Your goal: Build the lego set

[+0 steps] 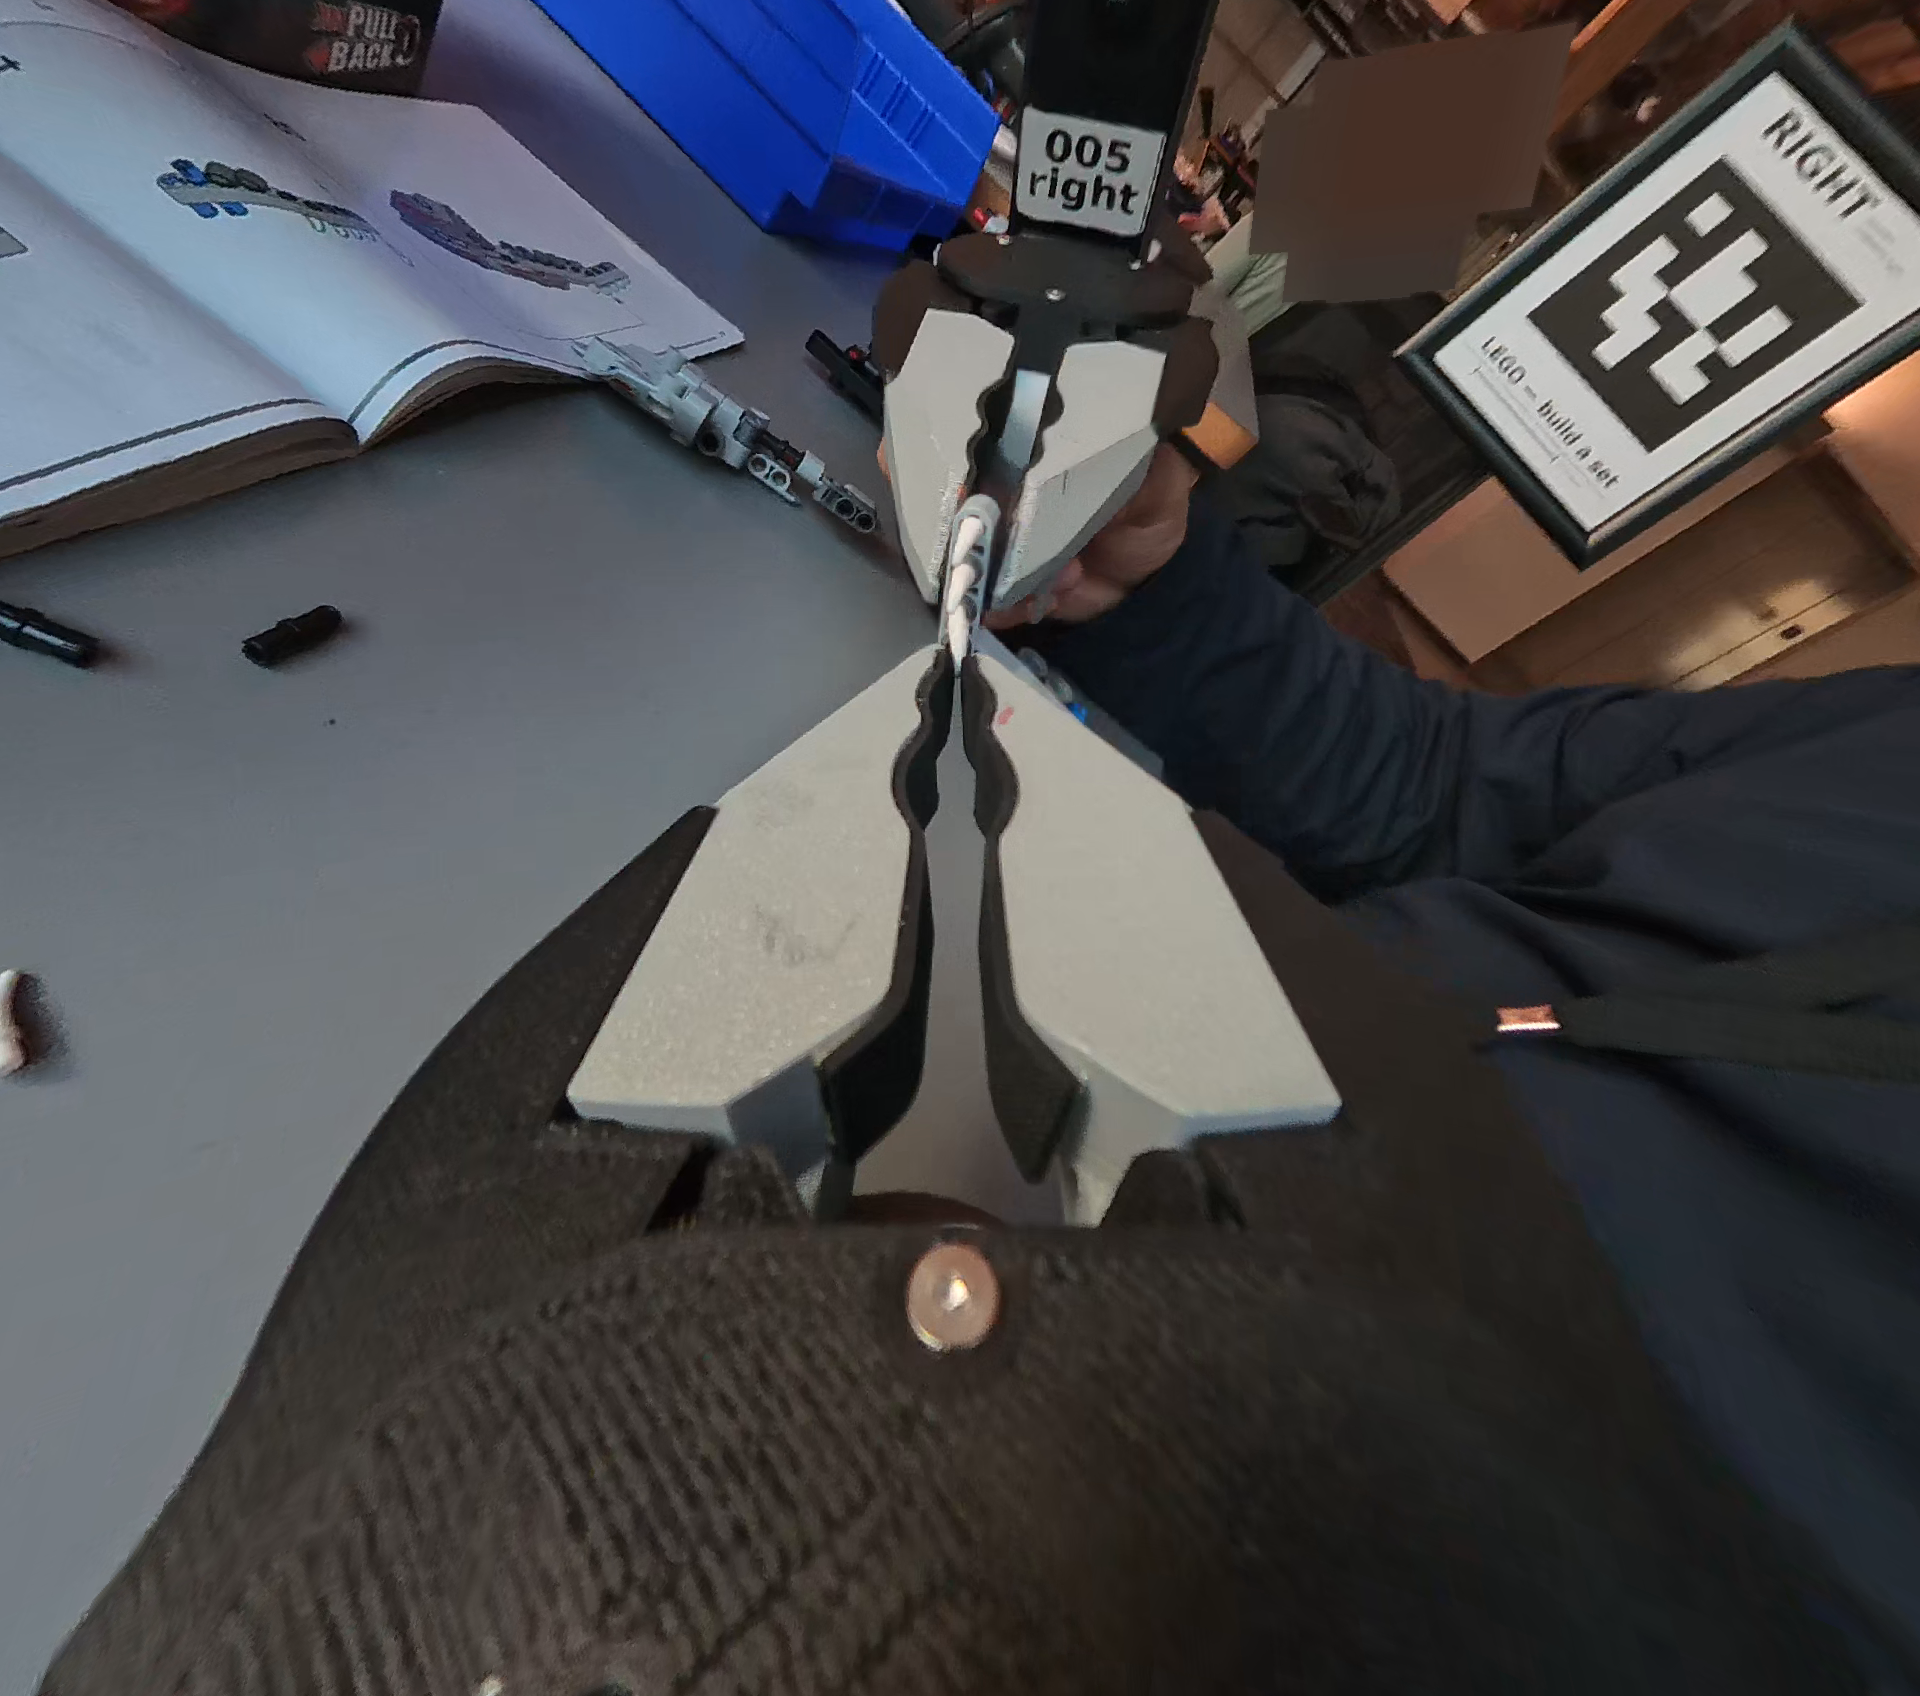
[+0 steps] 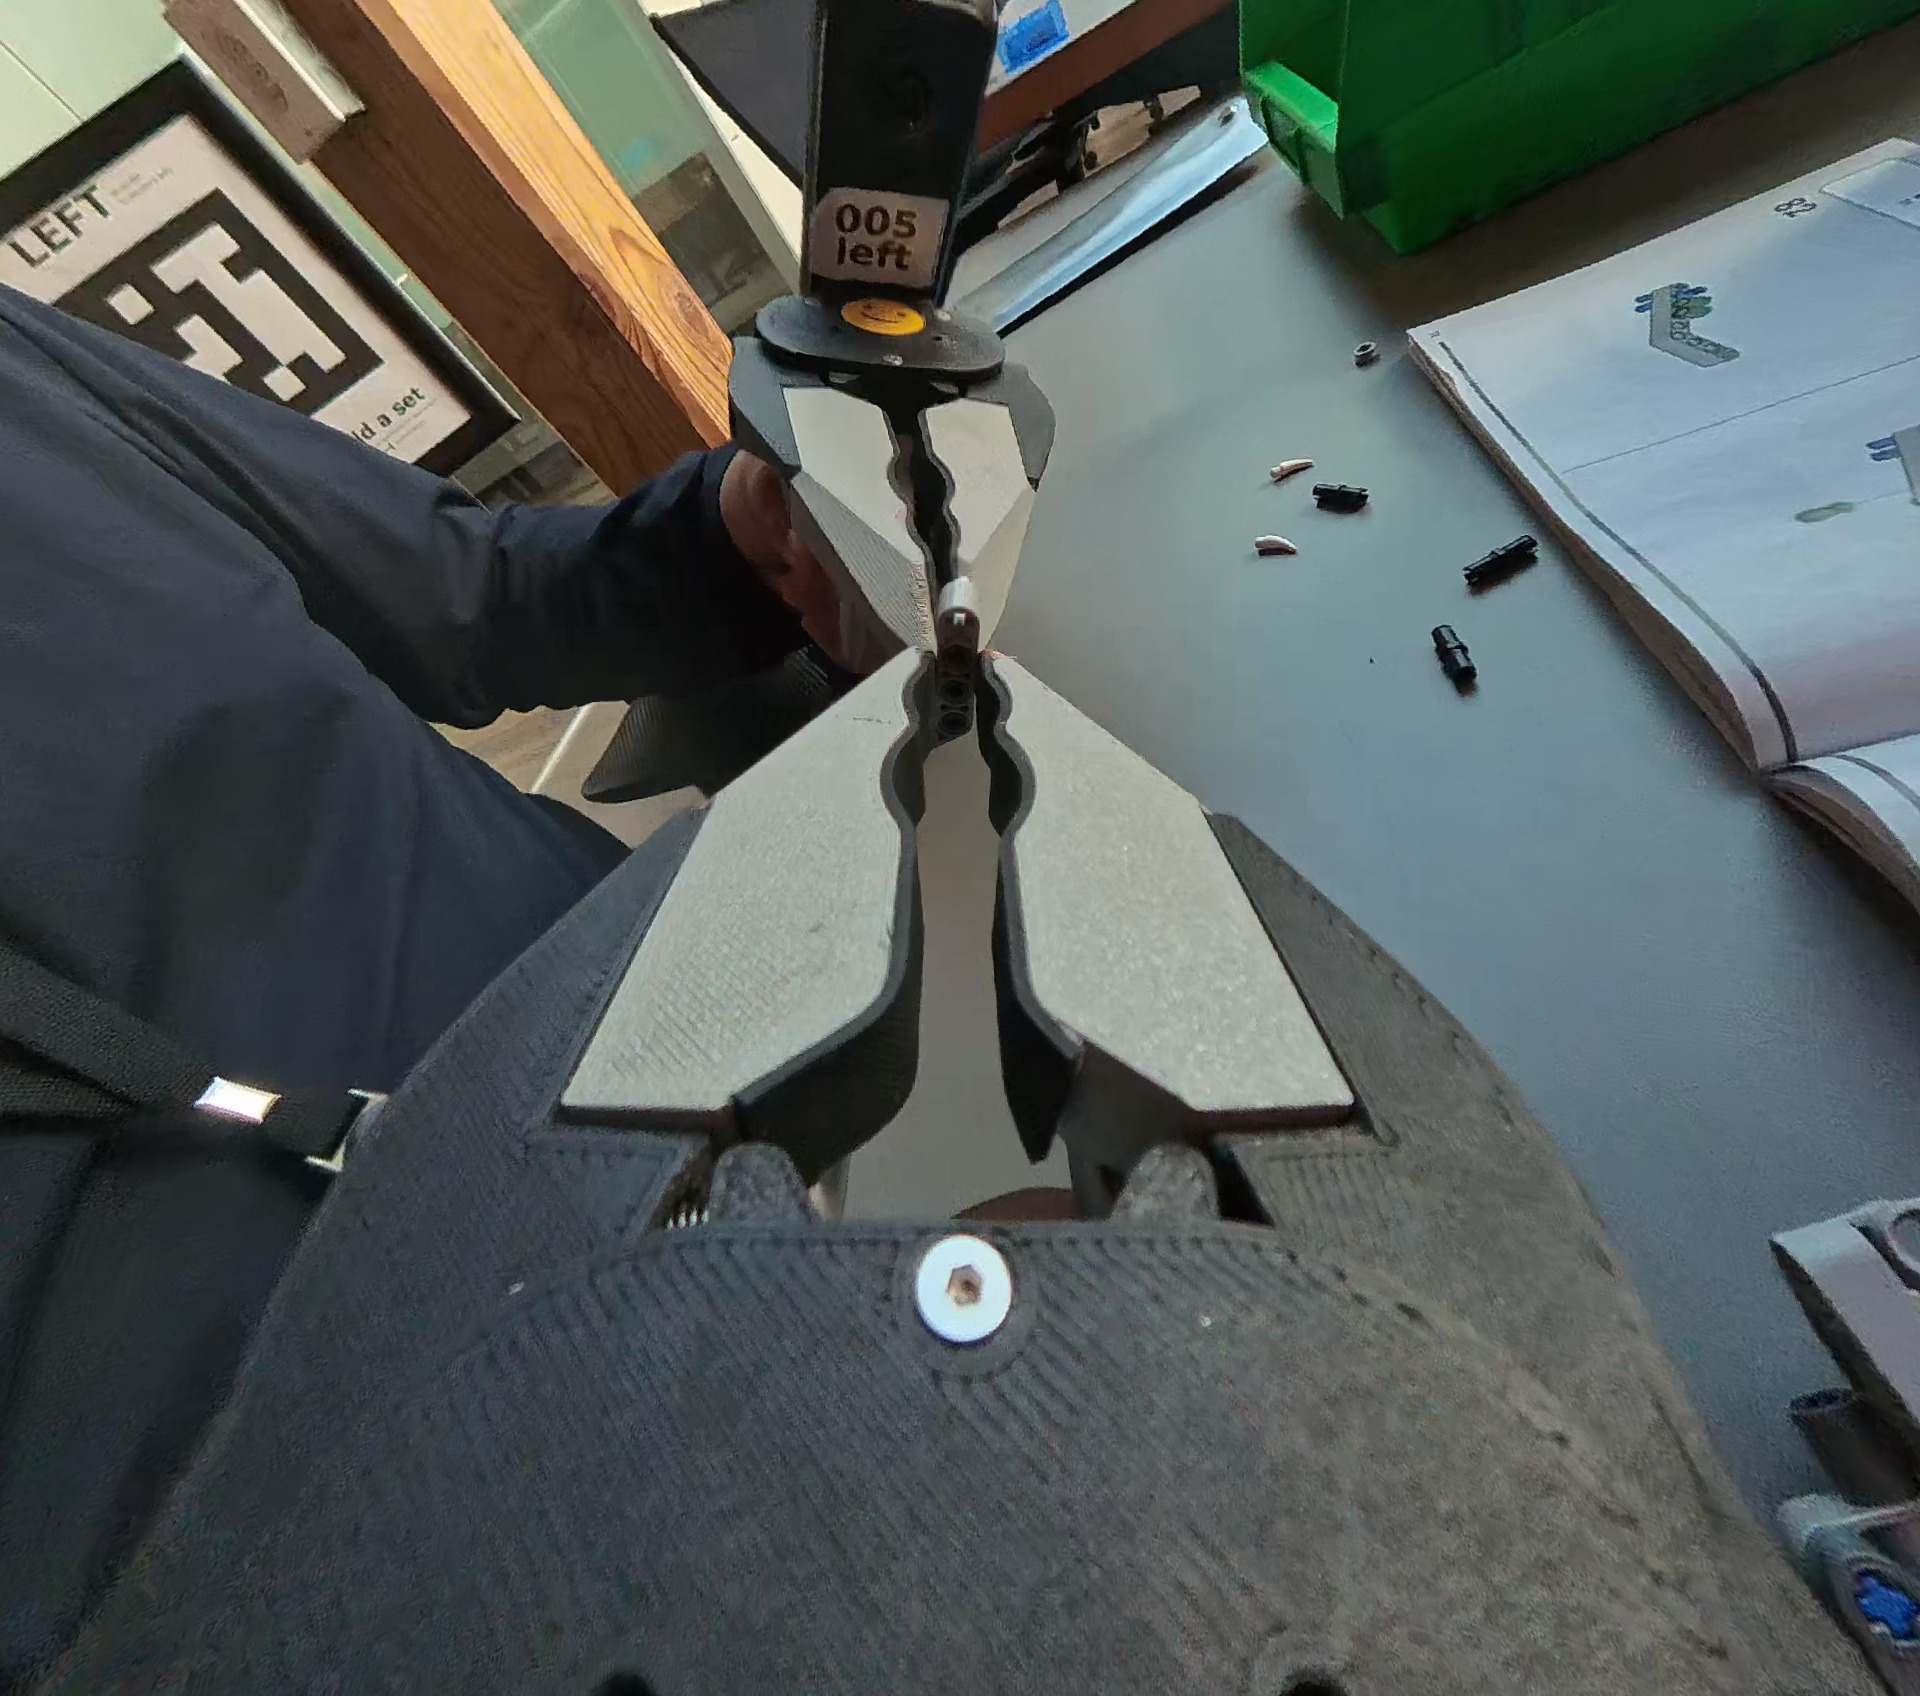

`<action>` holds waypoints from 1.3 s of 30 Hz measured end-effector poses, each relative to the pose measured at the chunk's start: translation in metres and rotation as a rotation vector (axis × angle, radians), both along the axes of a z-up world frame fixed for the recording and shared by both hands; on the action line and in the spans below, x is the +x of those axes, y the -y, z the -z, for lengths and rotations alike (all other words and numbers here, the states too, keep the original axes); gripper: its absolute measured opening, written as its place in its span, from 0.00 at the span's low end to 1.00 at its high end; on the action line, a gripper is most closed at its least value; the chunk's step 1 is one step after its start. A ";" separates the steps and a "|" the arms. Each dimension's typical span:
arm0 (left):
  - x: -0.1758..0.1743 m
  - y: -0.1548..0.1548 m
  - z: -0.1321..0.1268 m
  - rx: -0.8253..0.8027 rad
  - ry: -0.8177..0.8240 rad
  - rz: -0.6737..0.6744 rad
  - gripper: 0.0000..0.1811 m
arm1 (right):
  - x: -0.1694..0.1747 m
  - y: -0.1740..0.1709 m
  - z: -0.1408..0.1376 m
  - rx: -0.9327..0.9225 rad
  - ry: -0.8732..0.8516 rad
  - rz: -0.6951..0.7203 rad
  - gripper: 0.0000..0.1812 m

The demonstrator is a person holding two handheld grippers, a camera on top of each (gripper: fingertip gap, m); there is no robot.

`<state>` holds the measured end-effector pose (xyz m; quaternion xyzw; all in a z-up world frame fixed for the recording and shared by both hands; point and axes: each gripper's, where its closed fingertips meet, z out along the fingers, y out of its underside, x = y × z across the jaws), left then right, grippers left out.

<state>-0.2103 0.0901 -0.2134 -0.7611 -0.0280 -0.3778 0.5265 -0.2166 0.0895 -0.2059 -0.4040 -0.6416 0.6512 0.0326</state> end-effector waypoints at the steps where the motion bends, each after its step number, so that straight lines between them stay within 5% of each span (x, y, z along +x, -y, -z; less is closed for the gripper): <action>1: 0.000 0.001 0.002 -0.010 -0.034 0.007 0.00 | 0.000 0.001 0.002 0.016 0.003 -0.004 0.02; 14: 0.012 0.020 0.018 -0.079 -0.158 0.217 0.00 | 0.010 0.018 0.016 0.093 0.044 -0.112 0.02; 39: 0.030 0.033 0.030 -0.164 -0.146 0.402 0.00 | 0.025 0.031 0.028 0.113 0.124 -0.235 0.02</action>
